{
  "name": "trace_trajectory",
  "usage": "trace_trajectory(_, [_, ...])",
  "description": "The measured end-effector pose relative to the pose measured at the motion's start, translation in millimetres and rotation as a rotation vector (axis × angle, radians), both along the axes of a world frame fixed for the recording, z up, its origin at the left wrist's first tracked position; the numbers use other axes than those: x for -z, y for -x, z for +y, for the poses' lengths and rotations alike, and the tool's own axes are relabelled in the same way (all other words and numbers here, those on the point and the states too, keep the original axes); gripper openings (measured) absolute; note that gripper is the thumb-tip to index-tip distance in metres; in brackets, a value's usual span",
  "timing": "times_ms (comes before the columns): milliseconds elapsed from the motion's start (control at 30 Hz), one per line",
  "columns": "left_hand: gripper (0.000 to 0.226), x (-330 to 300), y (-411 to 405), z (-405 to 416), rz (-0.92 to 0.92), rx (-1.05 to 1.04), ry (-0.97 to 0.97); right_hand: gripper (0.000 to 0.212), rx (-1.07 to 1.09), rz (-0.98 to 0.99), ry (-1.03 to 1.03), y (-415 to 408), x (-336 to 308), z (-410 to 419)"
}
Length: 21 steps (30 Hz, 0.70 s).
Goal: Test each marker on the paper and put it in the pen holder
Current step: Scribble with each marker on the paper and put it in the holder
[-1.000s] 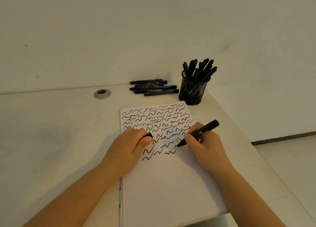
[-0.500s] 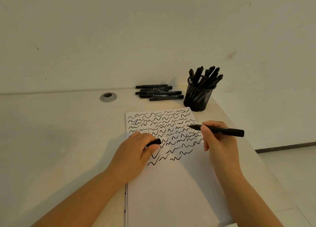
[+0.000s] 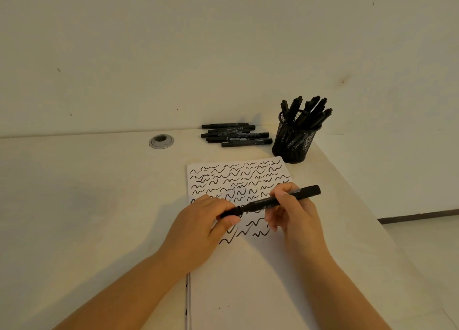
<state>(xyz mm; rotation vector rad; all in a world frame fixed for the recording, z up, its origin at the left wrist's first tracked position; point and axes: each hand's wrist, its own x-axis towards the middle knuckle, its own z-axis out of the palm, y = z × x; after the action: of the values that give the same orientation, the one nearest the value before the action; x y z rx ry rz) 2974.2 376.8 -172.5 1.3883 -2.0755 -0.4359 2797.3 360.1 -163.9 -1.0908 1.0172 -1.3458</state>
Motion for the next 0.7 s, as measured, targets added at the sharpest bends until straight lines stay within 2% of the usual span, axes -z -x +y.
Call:
trace_trajectory(100, [0.022, -2, 2, 2, -0.010, 0.013, 0.008, 0.023, -0.031, 0.122, 0.047, -2, -2, 5])
trace_trajectory(200, [0.024, -3, 2, 5, -0.008, 0.012, 0.011, 0.019, -0.048, 0.174, 0.086, -6, -2, 10])
trace_trajectory(500, [0.046, -4, 2, 9, -0.012, 0.015, 0.069, 0.019, -0.102, 0.150, 0.111, -6, -1, 12])
trace_trajectory(633, [0.048, -3, 1, 10, 0.022, 0.034, 0.006, 0.019, -0.167, 0.128, 0.127, -6, 2, 12])
trace_trajectory(700, [0.041, -3, 0, 11, 0.047, 0.043, -0.038, 0.017, -0.190, 0.119, 0.127, -5, 4, 12])
